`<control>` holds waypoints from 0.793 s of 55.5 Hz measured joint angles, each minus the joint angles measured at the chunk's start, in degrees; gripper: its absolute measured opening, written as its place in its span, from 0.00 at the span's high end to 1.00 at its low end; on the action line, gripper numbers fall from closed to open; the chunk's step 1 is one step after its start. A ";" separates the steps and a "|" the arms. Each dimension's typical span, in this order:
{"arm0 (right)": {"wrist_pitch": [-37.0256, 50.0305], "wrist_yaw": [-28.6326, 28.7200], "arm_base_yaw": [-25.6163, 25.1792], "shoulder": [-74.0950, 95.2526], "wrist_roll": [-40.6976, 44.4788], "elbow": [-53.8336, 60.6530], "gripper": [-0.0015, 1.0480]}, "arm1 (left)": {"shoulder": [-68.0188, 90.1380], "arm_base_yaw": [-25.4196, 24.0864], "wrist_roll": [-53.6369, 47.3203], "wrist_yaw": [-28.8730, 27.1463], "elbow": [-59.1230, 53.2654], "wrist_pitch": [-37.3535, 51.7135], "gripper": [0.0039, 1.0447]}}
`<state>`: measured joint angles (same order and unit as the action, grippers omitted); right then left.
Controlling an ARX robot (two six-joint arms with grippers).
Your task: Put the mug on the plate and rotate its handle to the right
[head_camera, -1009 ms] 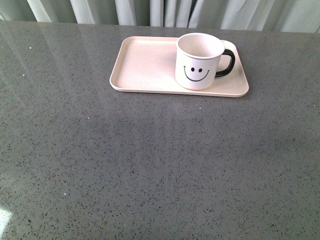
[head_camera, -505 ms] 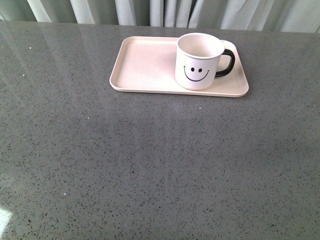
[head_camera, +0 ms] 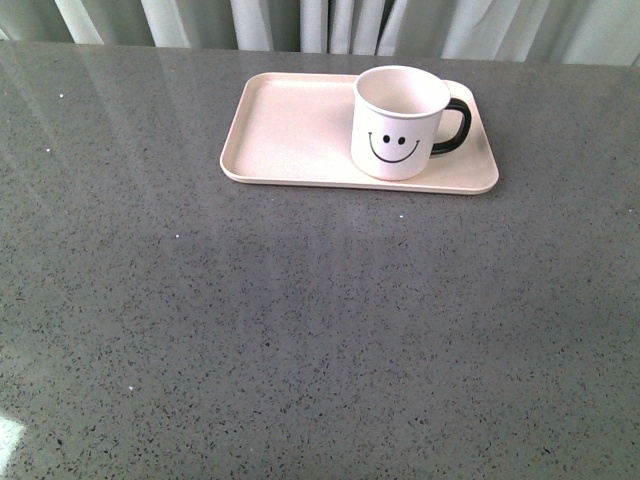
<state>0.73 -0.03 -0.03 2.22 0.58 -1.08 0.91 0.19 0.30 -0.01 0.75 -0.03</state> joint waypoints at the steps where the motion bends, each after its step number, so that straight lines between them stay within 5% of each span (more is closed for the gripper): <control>1: -0.20 0.02 0.00 -0.87 0.02 0.00 0.98 | 0.00 0.00 0.00 0.00 0.00 0.00 0.09; 14: -0.61 0.02 0.00 -1.81 0.02 0.00 0.96 | 0.00 0.00 0.00 0.02 0.02 0.00 0.09; 31: -0.63 0.02 0.00 -1.90 0.02 0.00 0.39 | 0.00 0.00 0.00 0.02 0.00 0.00 0.09; 44: -0.63 0.02 0.00 -1.90 -0.02 0.00 0.08 | 0.00 0.00 0.00 0.02 0.02 0.00 0.09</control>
<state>0.10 -0.01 -0.03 0.32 0.56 -1.08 0.91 0.19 0.30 0.01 0.78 -0.03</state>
